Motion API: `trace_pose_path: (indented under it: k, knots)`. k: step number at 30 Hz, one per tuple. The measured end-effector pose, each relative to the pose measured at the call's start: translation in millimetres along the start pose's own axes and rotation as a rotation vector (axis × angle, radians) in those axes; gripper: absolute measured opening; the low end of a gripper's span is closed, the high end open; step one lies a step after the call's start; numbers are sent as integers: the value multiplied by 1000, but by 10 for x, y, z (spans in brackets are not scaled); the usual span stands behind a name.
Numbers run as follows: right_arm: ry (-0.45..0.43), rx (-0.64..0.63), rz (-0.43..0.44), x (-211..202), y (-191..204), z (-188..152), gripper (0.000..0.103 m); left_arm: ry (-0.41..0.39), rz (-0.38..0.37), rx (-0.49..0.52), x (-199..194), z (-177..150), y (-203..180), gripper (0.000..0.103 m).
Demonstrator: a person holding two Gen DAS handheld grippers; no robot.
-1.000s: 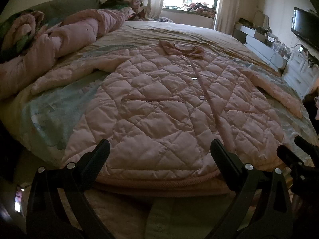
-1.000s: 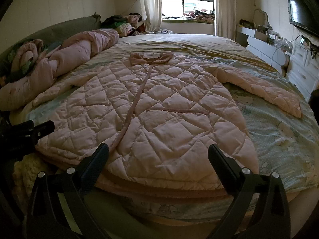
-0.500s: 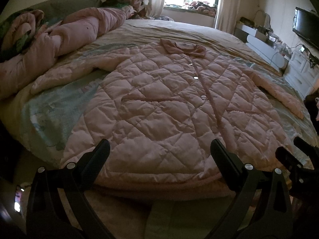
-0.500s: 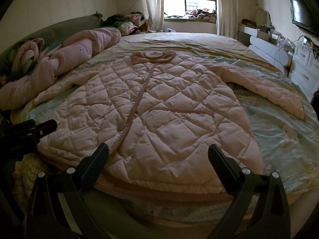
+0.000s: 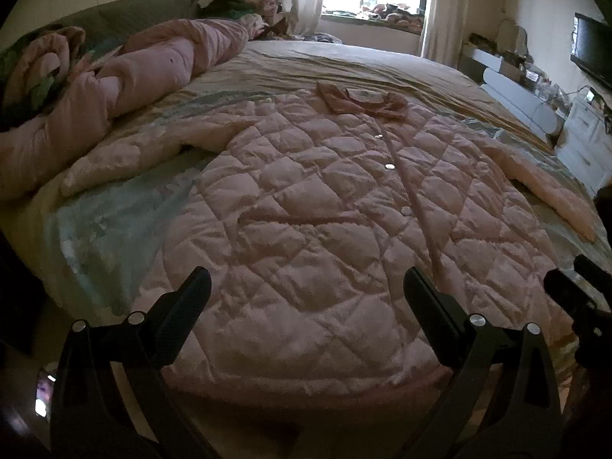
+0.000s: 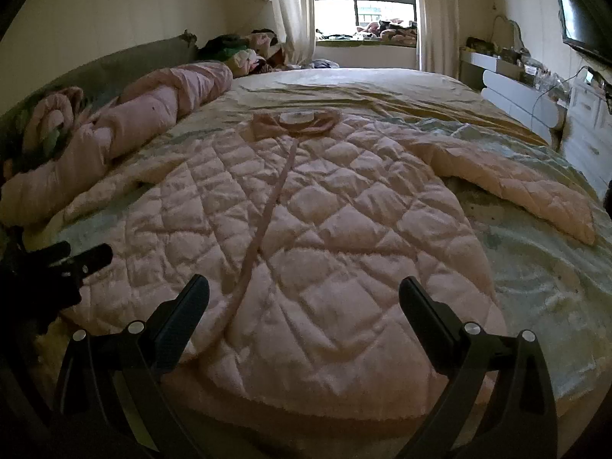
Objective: Fold large clothes
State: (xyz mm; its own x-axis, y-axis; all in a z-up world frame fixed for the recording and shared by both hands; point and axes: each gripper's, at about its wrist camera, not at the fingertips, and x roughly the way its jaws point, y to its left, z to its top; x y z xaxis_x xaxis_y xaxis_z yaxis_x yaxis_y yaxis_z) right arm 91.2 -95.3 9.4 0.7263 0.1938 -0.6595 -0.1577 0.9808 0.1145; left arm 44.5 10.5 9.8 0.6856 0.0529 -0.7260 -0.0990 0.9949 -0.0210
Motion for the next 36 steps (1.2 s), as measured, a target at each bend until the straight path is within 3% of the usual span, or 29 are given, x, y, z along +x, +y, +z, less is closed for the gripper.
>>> trace_pose_path:
  k: [22,28,36]
  knots:
    - [8,61,22,545,-337,776,99,6,-10,-13,418,620,-100,94]
    - [17,116,34,654,-548,943,99,17,-43,-38,555,814,-142,94]
    - [19,202,-22,799,-939,1101,99,28,-57,-10,719,1034,-315,94]
